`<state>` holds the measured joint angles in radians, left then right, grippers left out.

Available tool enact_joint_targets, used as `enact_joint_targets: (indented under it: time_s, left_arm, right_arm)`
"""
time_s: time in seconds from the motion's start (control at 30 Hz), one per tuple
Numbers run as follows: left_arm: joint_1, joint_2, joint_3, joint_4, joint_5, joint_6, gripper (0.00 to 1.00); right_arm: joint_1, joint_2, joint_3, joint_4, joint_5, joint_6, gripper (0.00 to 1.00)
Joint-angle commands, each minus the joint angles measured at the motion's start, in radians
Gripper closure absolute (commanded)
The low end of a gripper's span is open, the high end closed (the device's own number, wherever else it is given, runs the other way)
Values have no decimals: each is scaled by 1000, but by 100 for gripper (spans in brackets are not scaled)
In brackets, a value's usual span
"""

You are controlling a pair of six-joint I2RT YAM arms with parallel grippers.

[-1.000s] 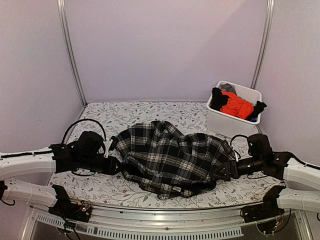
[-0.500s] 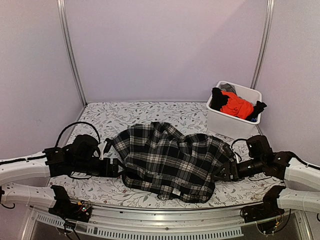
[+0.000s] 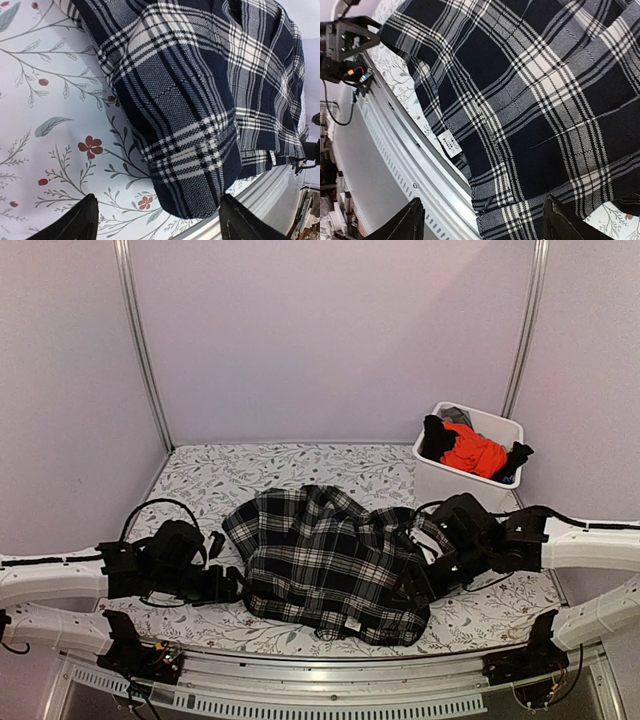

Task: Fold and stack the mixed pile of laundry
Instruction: Flatten out the crumpled skirt at the center of the board.

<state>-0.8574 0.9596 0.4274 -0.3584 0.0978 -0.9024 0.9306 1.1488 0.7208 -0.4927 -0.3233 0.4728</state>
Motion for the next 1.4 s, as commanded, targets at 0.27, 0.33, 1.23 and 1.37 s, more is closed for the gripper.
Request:
enact_joint_targets:
  time_s: [0.27,0.33,1.23,1.37]
  left_arm:
    - [-15,-13,-11,23,16,-31,6]
    - [-17,-9,-12,21,17,-30,1]
    - [-25,-37,-66,278,12,-54,0]
    - [-35,79,-69,415,89,-87,1]
  right_arm:
    - [267,366,254,-337,412,-33,14]
    - [277,398,274,-383,454,-23,13]
    - [110,-50,170,-147,550,212,100]
    - [103,-110,115,-100,565,275,100]
